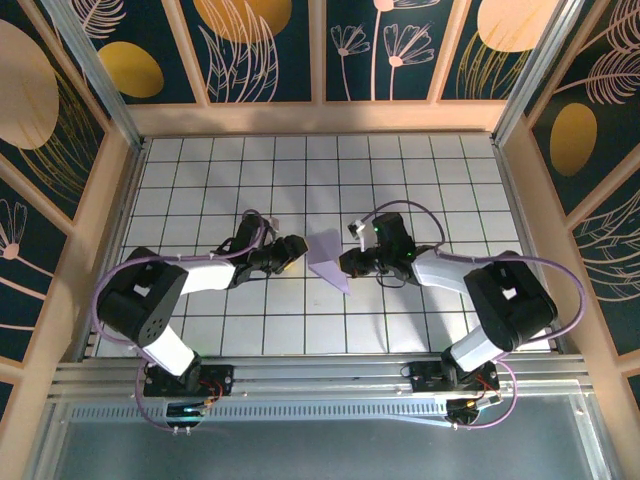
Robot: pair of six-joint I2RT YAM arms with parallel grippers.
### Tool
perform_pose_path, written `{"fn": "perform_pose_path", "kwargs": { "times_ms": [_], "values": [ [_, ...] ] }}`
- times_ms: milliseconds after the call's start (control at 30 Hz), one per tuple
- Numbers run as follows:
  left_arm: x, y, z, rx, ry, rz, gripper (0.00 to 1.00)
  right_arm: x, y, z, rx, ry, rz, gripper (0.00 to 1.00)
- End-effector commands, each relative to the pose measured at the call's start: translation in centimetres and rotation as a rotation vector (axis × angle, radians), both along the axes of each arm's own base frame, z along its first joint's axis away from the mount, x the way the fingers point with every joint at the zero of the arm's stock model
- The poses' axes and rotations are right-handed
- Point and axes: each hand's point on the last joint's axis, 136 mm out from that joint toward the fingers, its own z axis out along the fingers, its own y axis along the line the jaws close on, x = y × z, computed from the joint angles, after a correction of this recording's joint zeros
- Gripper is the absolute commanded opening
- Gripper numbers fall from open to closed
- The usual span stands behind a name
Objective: Fold a paper plane with a square sheet of paper (fold left side to right side)
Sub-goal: Fourth fold the wing at the center of the table.
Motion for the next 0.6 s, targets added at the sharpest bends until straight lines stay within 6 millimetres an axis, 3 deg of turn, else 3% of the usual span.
{"fn": "perform_pose_path", "kwargs": {
  "times_ms": [0, 333, 567],
  "values": [
    [0.6, -1.3, 0.8, -0.079, -0.011, -0.034, 0.54, 0.0, 0.1, 1.7, 0.055, -0.034, -0.002, 0.00],
    [1.2, -2.9, -0.3, -0.117, 0.023, -0.093, 0.44, -0.5, 0.1, 2.3, 0.087, -0.044, 0.002, 0.00],
    [2.1, -3.5, -1.0, -0.117, 0.023, -0.096, 0.31, -0.6, 0.1, 2.2, 0.089, -0.039, -0.002, 0.00]
  ]
}}
